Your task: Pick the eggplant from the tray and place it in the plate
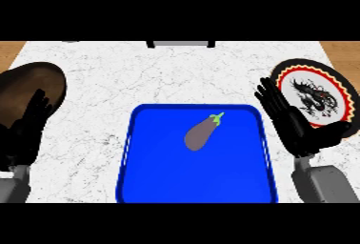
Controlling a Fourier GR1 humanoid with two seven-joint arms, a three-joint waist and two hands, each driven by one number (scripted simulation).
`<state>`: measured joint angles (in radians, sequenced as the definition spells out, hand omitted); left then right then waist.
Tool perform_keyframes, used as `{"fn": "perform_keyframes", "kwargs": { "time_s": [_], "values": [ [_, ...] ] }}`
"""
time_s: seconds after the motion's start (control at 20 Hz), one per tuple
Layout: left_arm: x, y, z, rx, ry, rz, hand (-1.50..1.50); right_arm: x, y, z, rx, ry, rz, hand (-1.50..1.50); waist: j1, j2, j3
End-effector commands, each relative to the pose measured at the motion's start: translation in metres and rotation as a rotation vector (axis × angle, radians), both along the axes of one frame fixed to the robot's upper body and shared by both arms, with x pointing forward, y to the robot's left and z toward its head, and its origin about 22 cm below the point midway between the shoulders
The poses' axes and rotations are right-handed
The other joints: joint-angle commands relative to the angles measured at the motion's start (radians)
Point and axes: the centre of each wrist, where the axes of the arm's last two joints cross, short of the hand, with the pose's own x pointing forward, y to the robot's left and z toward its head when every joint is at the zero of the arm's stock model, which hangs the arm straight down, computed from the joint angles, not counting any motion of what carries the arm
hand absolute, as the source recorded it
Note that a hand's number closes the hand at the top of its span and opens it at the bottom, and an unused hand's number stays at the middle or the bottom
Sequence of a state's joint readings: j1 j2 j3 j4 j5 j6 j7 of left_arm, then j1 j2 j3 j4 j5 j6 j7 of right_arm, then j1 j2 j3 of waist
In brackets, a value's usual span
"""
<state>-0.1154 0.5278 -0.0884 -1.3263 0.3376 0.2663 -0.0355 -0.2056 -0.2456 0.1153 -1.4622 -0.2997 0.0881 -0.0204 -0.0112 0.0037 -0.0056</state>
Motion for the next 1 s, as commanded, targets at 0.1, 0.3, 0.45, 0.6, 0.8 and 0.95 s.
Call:
{"fn": "perform_keyframes", "kwargs": {
  "time_s": [0.1, 0.3, 0.45, 0.6, 0.8, 0.95],
  "values": [
    [0.002, -0.023, -0.002, 0.001, -0.036, -0.124, 0.0, 0.02, 0.025, -0.032, 0.093, 0.397, -0.404, 1.5, 0.042, 0.009, 0.001],
    [0.012, -0.034, 0.01, 0.008, -0.082, -0.204, 0.0, 0.004, -0.024, -0.068, -0.407, 0.578, -0.458, 1.5, 0.103, 0.07, -0.045],
    [0.006, -0.044, -0.002, -0.02, -0.05, -0.244, 0.0, 0.01, -0.014, -0.078, -0.195, 0.666, -0.932, -1.5, 0.047, 0.029, -0.014],
    [0.004, -0.057, -0.008, -0.039, -0.026, -0.3, 0.0, 0.028, 0.028, -0.076, -0.241, 0.637, -1.051, -1.5, 0.082, 0.021, -0.009],
    [0.001, -0.062, -0.016, -0.031, -0.022, -0.325, 0.0, 0.042, 0.074, -0.077, -0.322, 0.644, -1.126, -1.5, 0.099, 0.013, -0.009],
    [0.0, -0.055, -0.015, -0.025, -0.011, -0.31, 0.0, 0.053, 0.075, -0.077, -0.403, 0.662, -1.173, -1.5, 0.094, 0.005, -0.01]
  ]
}}
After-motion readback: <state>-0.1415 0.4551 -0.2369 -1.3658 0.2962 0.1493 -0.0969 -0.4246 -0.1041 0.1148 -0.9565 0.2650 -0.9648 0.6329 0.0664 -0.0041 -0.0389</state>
